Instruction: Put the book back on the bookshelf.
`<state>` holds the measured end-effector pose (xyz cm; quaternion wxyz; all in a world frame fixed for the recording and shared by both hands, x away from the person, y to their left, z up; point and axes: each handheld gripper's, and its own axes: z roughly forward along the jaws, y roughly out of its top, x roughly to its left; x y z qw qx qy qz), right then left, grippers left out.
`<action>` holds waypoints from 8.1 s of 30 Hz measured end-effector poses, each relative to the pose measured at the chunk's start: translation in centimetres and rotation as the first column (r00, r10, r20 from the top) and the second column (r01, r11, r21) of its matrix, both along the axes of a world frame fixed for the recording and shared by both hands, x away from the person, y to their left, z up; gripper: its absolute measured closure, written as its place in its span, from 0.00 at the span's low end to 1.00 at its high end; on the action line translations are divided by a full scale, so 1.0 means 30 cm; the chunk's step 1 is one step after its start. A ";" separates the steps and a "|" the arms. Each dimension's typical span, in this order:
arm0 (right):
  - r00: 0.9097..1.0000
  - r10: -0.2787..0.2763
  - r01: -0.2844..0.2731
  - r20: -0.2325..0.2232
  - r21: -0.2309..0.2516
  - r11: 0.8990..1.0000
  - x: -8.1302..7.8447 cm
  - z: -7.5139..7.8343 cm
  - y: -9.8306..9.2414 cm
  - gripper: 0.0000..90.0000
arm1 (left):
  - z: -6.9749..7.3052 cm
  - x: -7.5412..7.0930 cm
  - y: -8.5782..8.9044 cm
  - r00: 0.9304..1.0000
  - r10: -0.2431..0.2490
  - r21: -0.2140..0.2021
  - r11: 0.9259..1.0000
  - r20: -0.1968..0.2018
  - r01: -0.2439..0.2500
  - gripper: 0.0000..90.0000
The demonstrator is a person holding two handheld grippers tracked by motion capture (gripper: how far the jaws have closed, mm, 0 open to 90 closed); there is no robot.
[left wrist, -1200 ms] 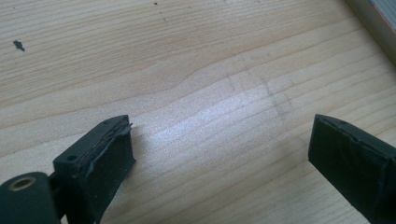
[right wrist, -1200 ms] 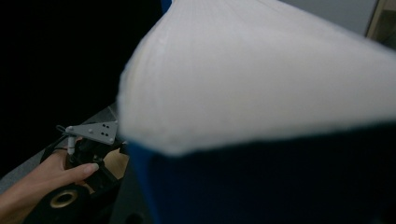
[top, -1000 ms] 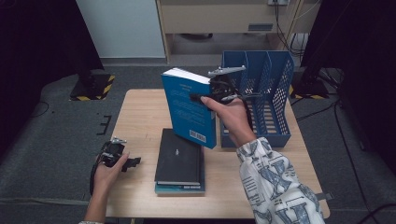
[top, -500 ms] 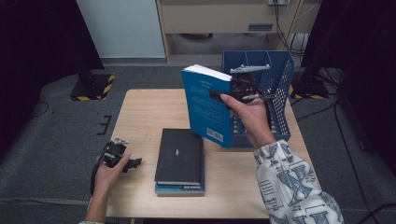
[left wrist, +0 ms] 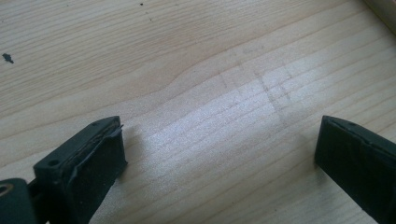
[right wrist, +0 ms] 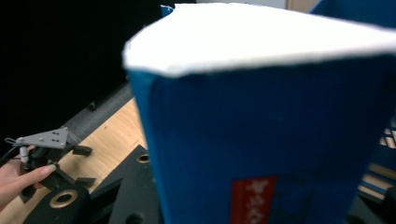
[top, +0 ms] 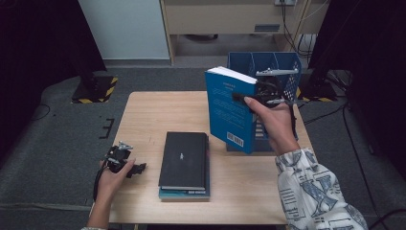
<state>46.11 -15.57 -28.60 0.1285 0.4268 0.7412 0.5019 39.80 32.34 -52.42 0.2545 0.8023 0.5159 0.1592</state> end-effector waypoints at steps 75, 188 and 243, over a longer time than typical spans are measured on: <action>0.956 -0.293 0.293 0.000 -0.007 0.956 0.095 0.023 -0.138 0.67 | -0.003 -0.001 0.000 1.000 0.003 -0.004 1.000 0.012 -0.003 0.01; 0.891 -0.452 0.453 0.037 -0.016 0.891 0.261 -0.234 0.022 0.67 | -0.004 0.002 0.004 1.000 -0.023 -0.001 1.000 0.021 0.023 0.01; 0.929 -0.371 0.368 -0.007 -0.121 0.922 0.255 -0.190 0.016 0.64 | -0.004 0.002 -0.002 1.000 -0.022 0.000 1.000 0.018 0.022 0.01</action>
